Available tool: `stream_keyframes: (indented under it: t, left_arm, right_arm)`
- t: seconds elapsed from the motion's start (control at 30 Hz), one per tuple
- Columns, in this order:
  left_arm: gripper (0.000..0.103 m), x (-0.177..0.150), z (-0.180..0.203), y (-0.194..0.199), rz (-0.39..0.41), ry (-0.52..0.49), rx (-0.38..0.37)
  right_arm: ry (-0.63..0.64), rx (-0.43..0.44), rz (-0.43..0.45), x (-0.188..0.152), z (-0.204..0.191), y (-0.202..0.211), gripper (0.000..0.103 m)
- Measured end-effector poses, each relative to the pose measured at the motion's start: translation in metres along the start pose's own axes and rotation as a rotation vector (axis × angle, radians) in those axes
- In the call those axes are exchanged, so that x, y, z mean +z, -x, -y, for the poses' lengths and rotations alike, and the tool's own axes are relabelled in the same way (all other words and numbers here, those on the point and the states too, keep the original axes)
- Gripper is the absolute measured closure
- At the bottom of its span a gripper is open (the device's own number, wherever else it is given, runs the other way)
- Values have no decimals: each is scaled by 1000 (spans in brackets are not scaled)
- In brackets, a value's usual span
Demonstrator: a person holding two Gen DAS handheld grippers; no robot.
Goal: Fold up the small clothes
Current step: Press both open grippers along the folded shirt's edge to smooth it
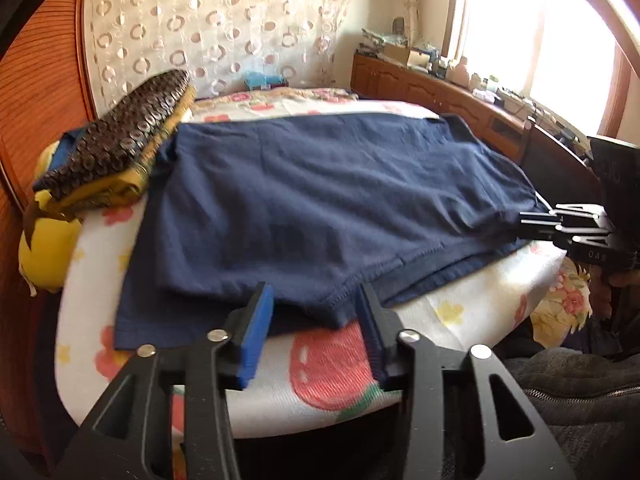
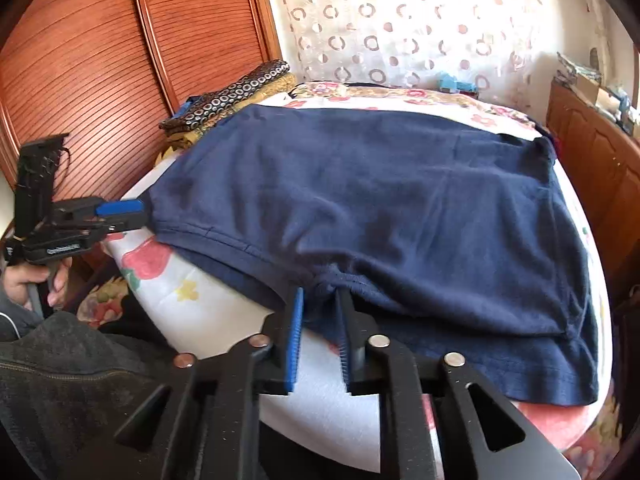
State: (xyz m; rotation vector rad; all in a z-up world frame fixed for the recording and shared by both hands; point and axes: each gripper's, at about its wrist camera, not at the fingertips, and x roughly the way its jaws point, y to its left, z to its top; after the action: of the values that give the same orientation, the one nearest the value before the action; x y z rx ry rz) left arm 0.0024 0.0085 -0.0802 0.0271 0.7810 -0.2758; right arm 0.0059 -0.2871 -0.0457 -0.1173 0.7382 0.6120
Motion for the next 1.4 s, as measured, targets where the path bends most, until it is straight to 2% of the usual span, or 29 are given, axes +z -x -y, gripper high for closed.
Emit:
stream_keyframes:
  t: [0.07,0.13,0.23,0.37,0.53,0.77,0.87,1.03,1.13,1.17,1.2,1.23,1.27,1.33,1.4]
  left_arm:
    - [41,3,-6,3,15,12,22]
    - [26,6,-13,6,35,29,35]
    - [25,9,-24,5,49,51,62]
    - [25,13,-39,-4,45,72,104]
    - [25,14,-57,-15,32,92,135]
    - [25,12,-94,-37,-8,171,183]
    - [25,7,-107,-44,-31,203,181]
    - [25,4,-109,-48,-40,201,187]
    - [25,5,-110,-48,-29,210,137]
    - [26,5,-110,-48,-25,213,122]
    - [34,6,-110,-48,-24,210,114]
    - [47,7,-108,-49,-23,202,116]
    - [54,8,-107,-49,-26,193,114]
    - [81,11,-104,-50,-34,188,68]
    - [89,16,-99,-50,-33,174,53]
  right_arm:
    - [8,-11,10,3,-2,0,80]
    - [18,-26,17,5,-7,2,72]
    - [32,-27,38,4,-14,5,63]
    - [46,-50,51,4,-19,1,61]
    - [38,-60,73,9,-18,-13,52]
    - [51,-112,40,7,-12,-37,49]
    - [49,-126,24,3,-10,-45,49]
    - [35,-142,7,-1,-2,-51,48]
    - [26,-147,12,-1,0,-50,46]
    - [22,-151,16,-1,1,-49,46]
    - [19,-155,19,0,1,-49,46]
    - [16,-157,21,1,4,-49,45]
    - [12,-160,23,1,4,-48,45]
    - [7,-163,26,0,6,-47,45]
    - [-2,-165,30,-1,8,-46,45]
